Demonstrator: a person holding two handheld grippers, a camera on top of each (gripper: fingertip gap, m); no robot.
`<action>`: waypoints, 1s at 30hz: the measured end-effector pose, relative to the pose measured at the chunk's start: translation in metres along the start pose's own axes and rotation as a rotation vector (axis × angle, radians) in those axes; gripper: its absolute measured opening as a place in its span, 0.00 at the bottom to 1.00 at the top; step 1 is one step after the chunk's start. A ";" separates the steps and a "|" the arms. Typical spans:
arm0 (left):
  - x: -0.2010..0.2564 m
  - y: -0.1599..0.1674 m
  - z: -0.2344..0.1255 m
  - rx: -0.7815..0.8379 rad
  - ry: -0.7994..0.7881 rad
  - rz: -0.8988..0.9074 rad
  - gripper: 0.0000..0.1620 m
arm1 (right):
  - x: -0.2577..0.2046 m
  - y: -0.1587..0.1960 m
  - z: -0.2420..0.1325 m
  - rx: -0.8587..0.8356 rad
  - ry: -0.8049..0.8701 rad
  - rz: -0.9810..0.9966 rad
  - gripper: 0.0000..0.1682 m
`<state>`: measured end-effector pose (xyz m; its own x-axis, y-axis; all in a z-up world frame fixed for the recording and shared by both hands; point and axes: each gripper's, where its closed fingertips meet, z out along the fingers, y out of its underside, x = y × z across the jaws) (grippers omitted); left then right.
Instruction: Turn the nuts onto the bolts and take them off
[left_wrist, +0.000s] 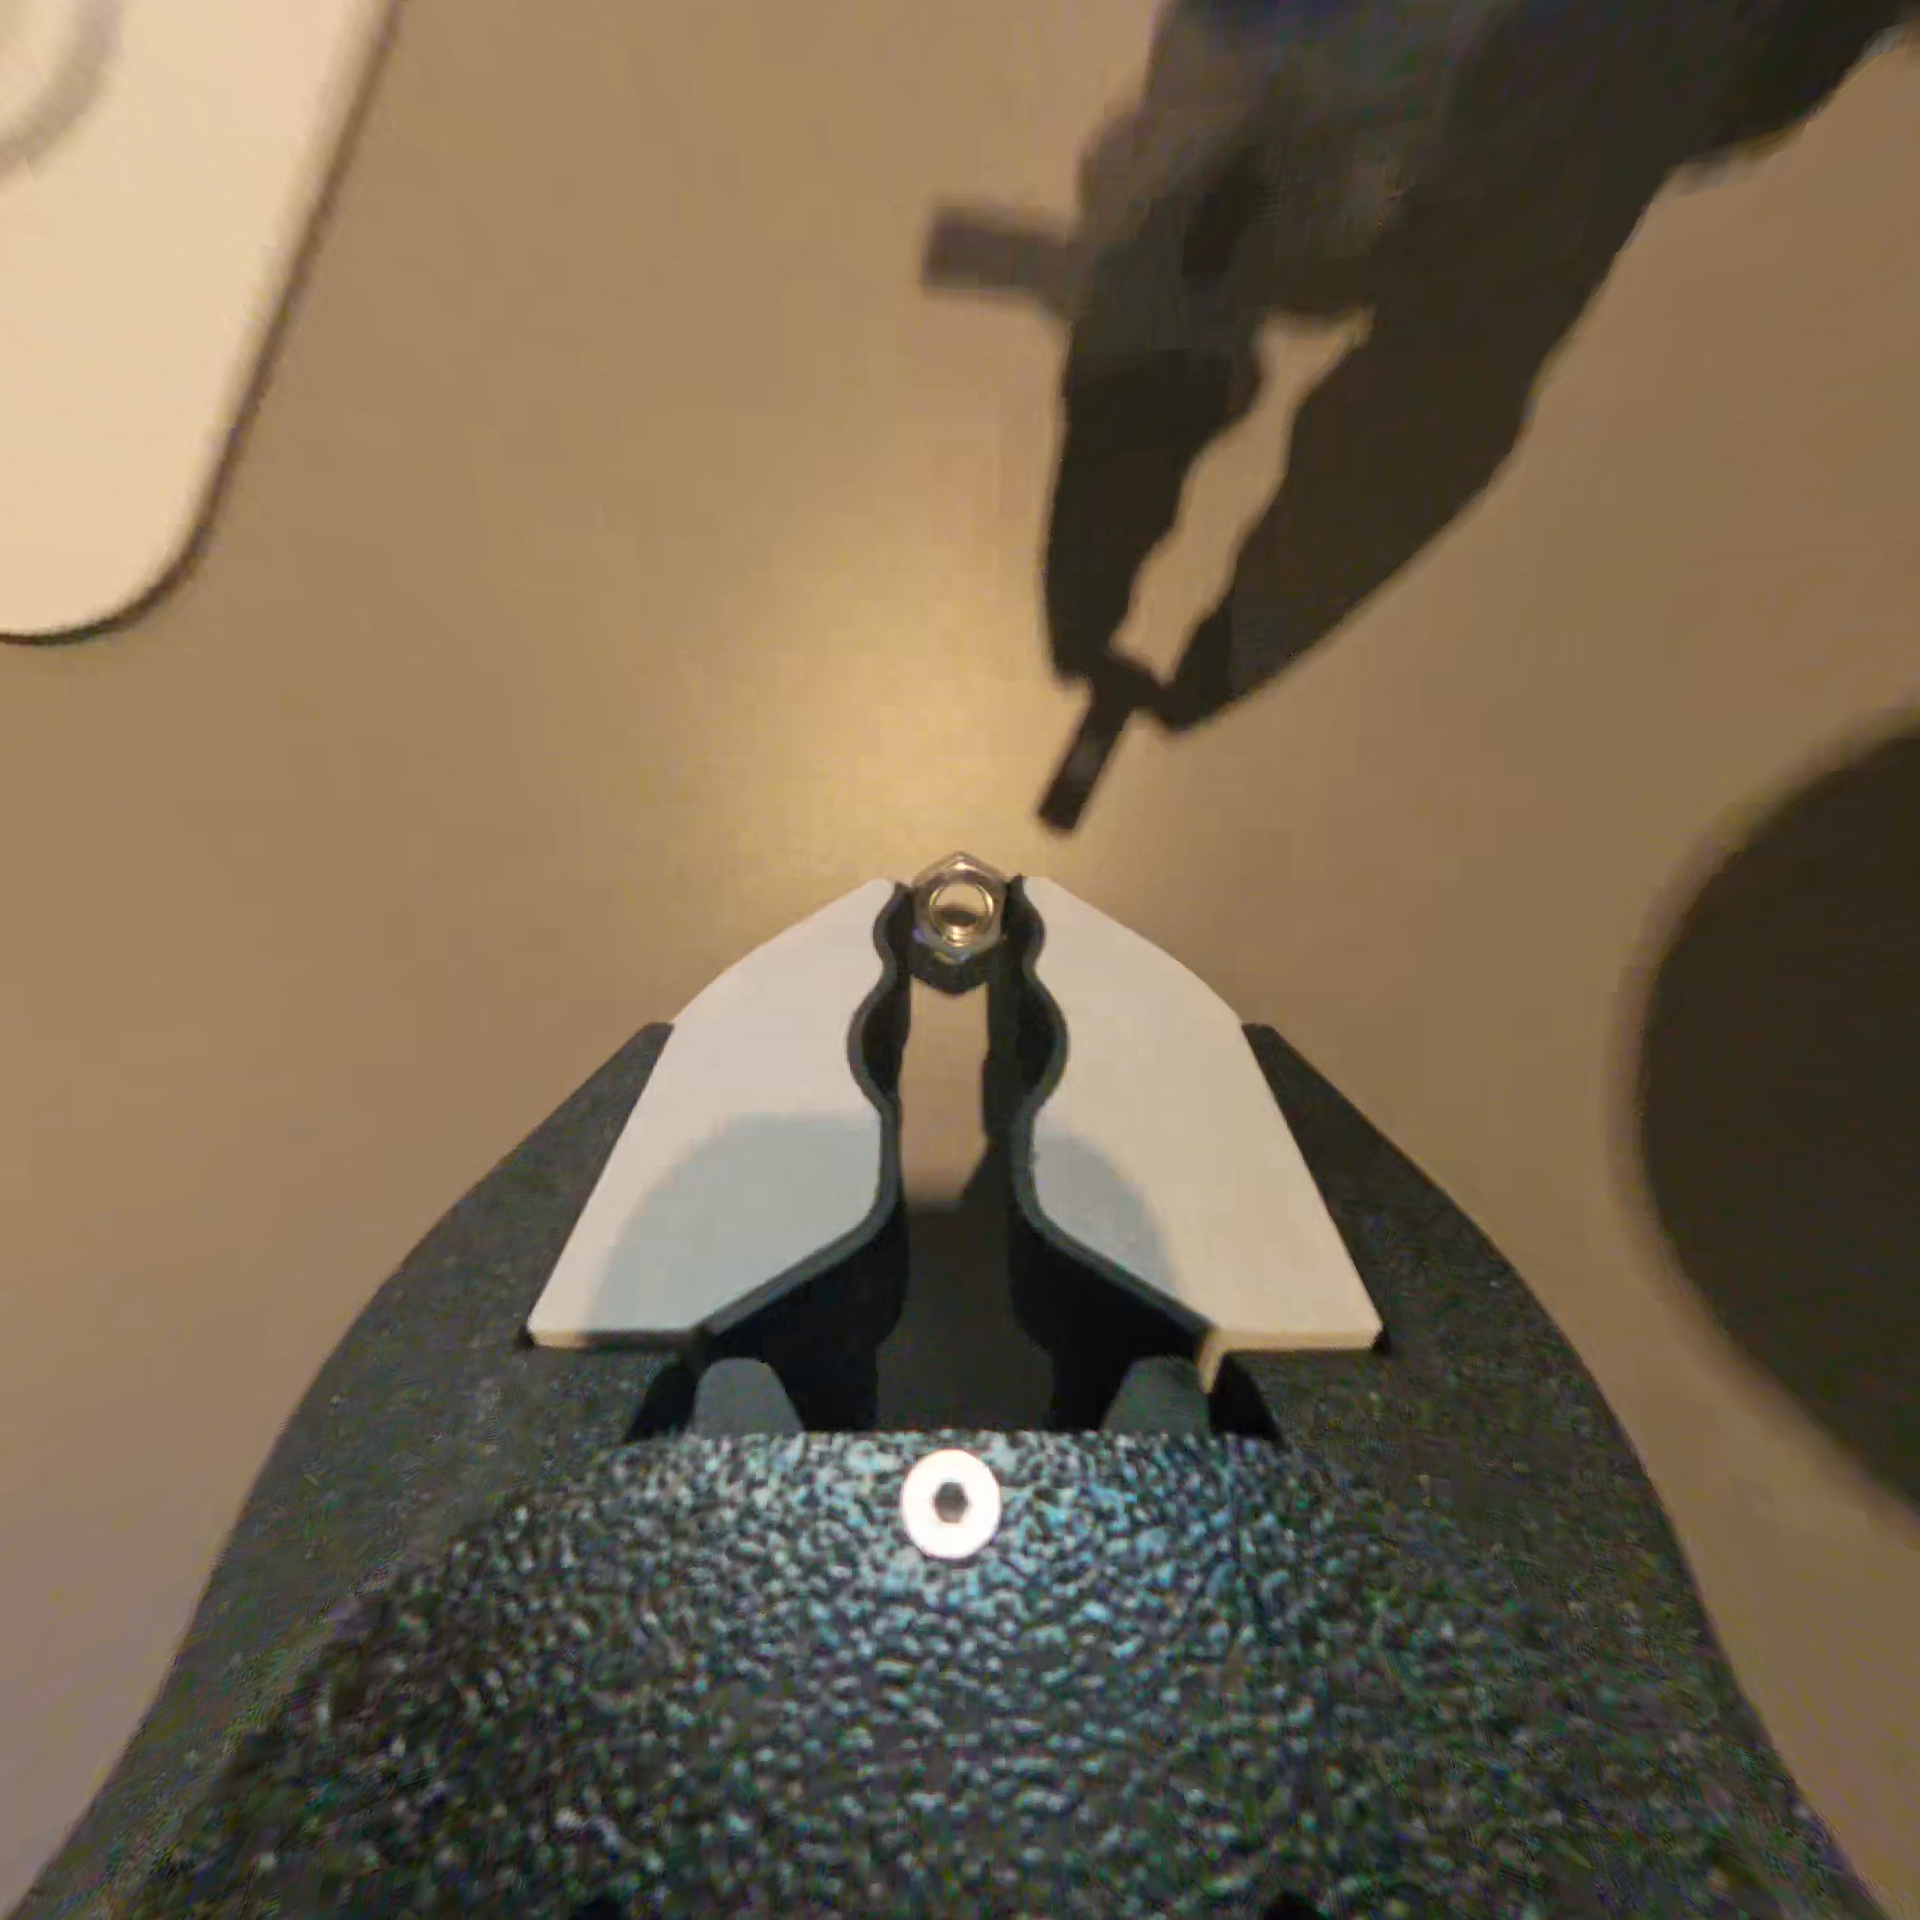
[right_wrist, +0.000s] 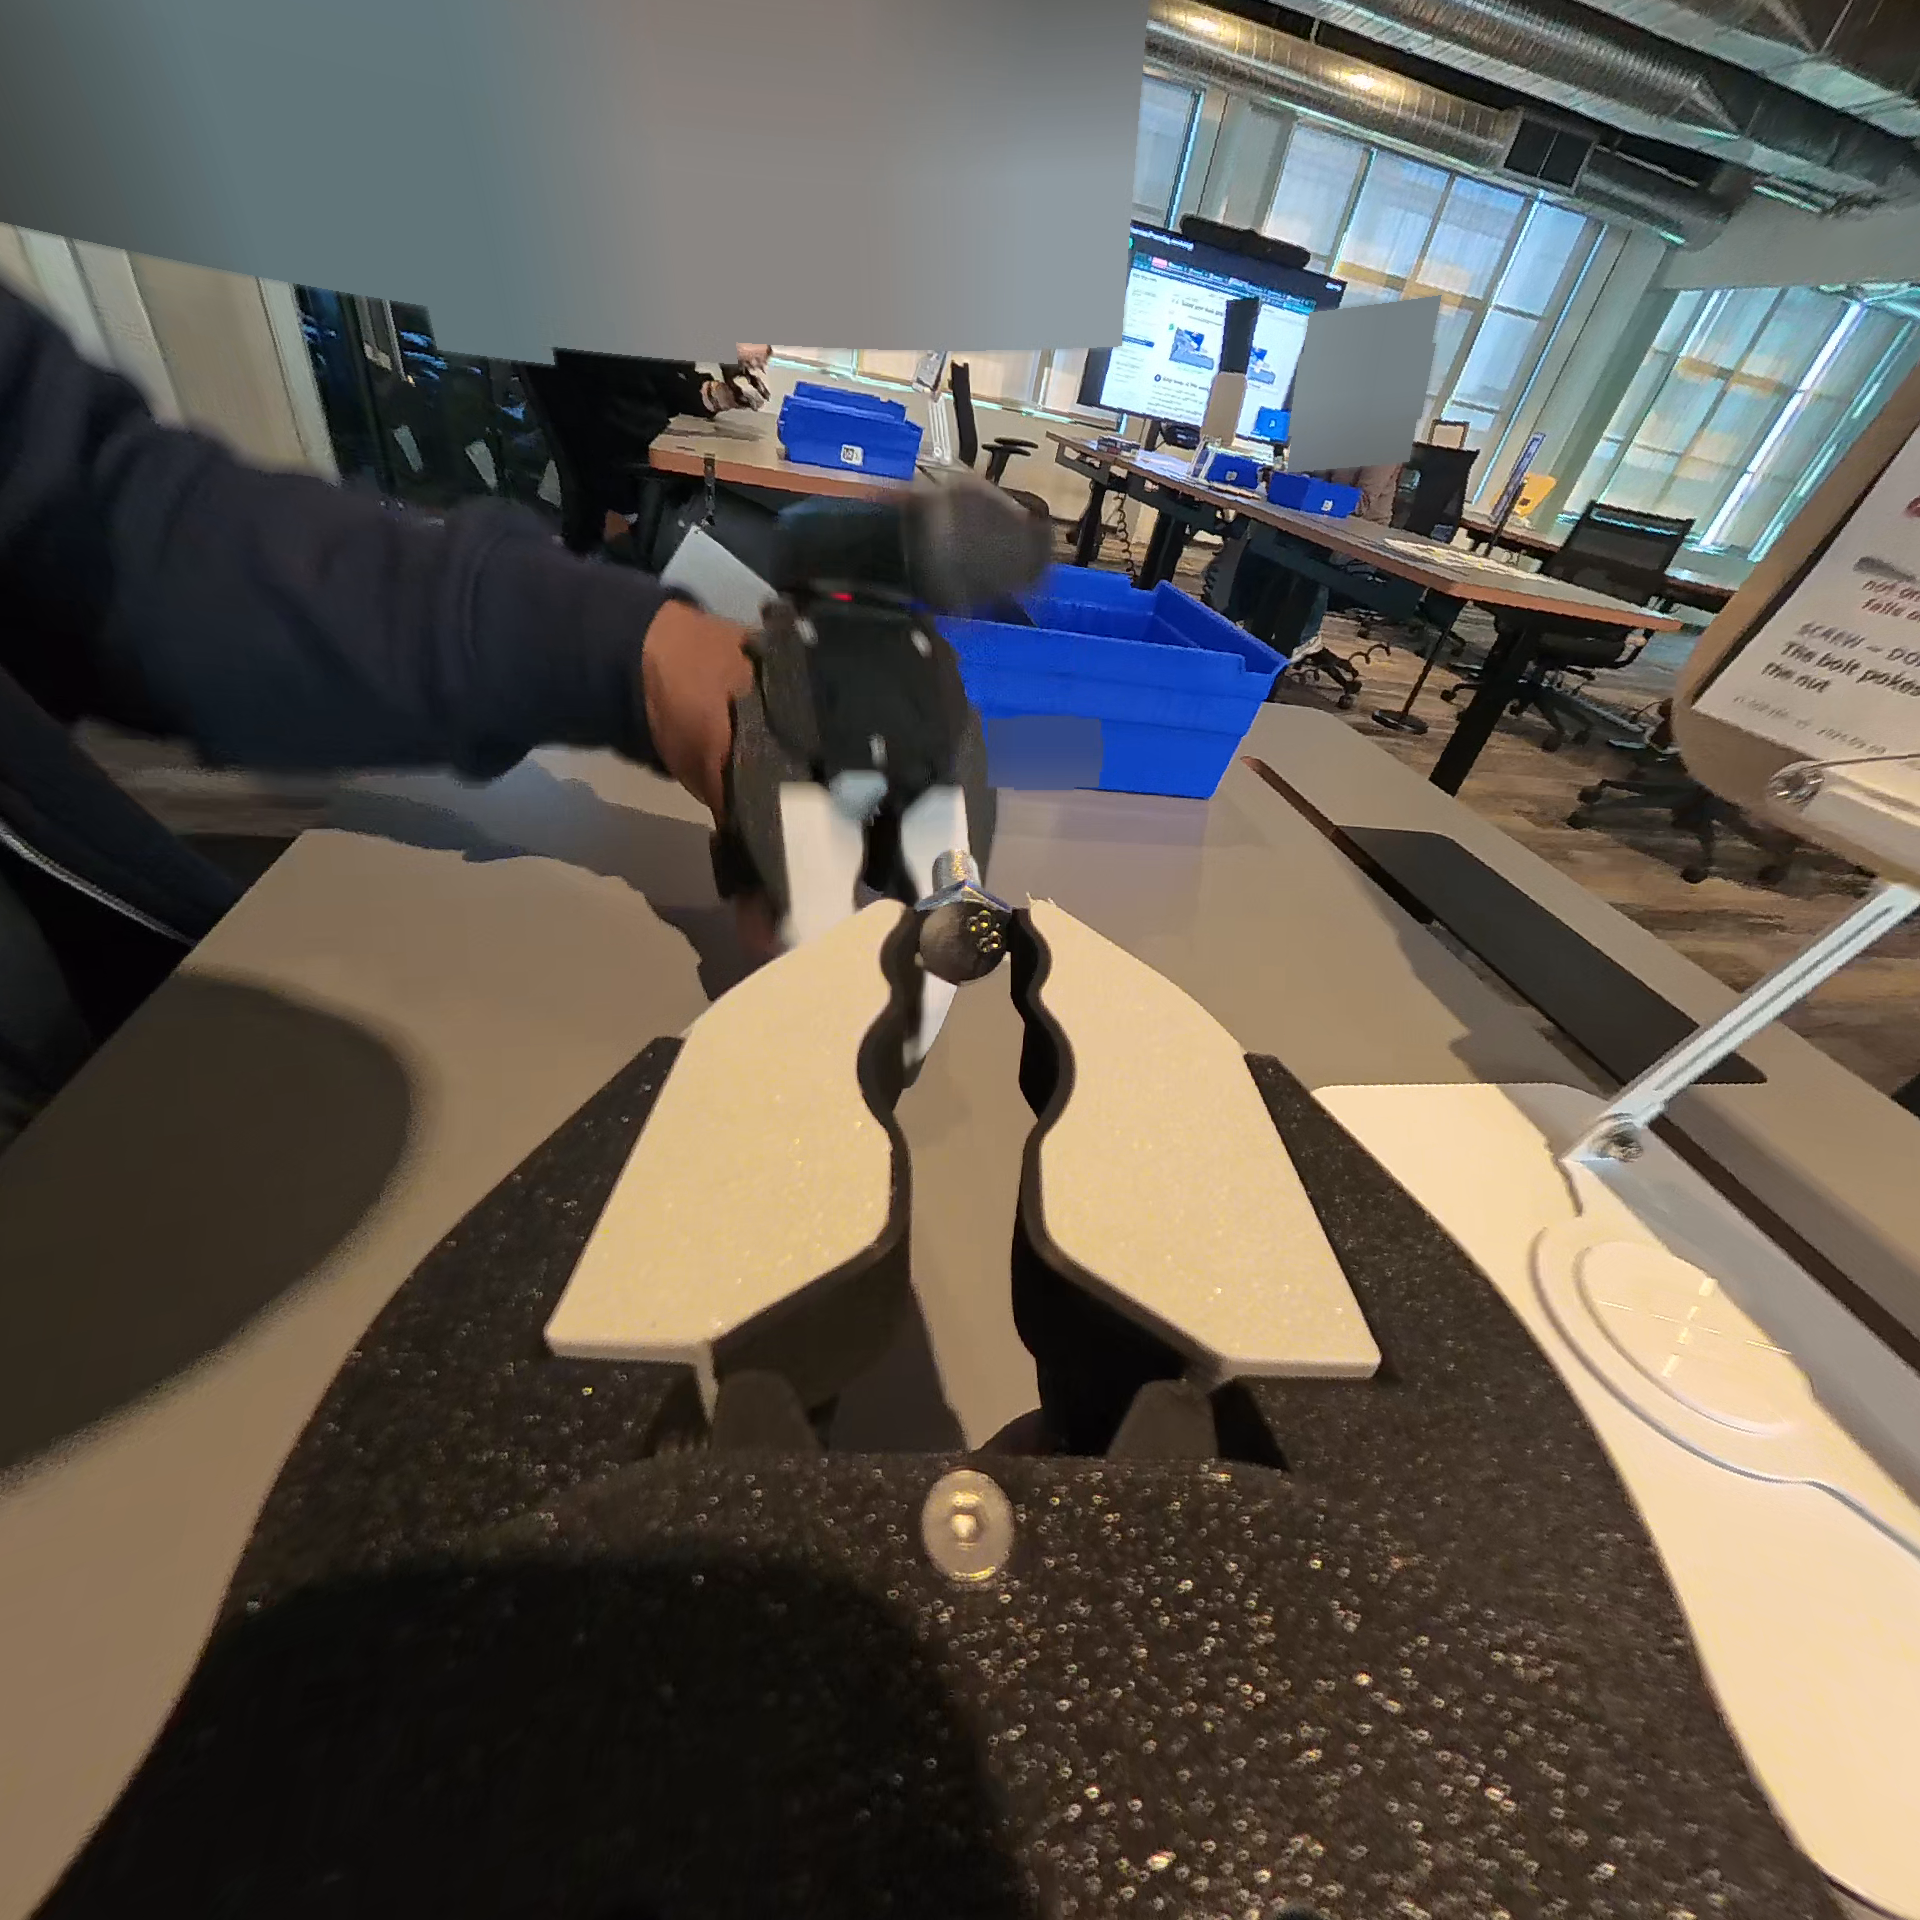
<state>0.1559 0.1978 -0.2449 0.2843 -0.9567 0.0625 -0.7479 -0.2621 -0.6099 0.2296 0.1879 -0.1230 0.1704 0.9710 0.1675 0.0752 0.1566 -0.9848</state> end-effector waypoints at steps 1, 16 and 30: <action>0.000 -0.011 -0.008 0.138 0.002 -0.037 0.10 | 0.000 0.001 0.001 0.005 -0.003 0.006 0.10; -0.008 -0.083 -0.114 1.291 0.166 -0.107 0.10 | 0.019 -0.015 0.035 0.146 0.020 0.048 0.10; -0.006 -0.072 -0.175 1.467 -0.046 -0.009 0.10 | 0.014 0.008 0.047 0.088 0.084 0.013 0.10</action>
<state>0.1035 0.2000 -0.0633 0.3250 -0.9436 0.0627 0.5124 0.1200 -0.8503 0.1862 0.2113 -0.1302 0.2523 0.9552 0.1546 -0.0129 0.1631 -0.9865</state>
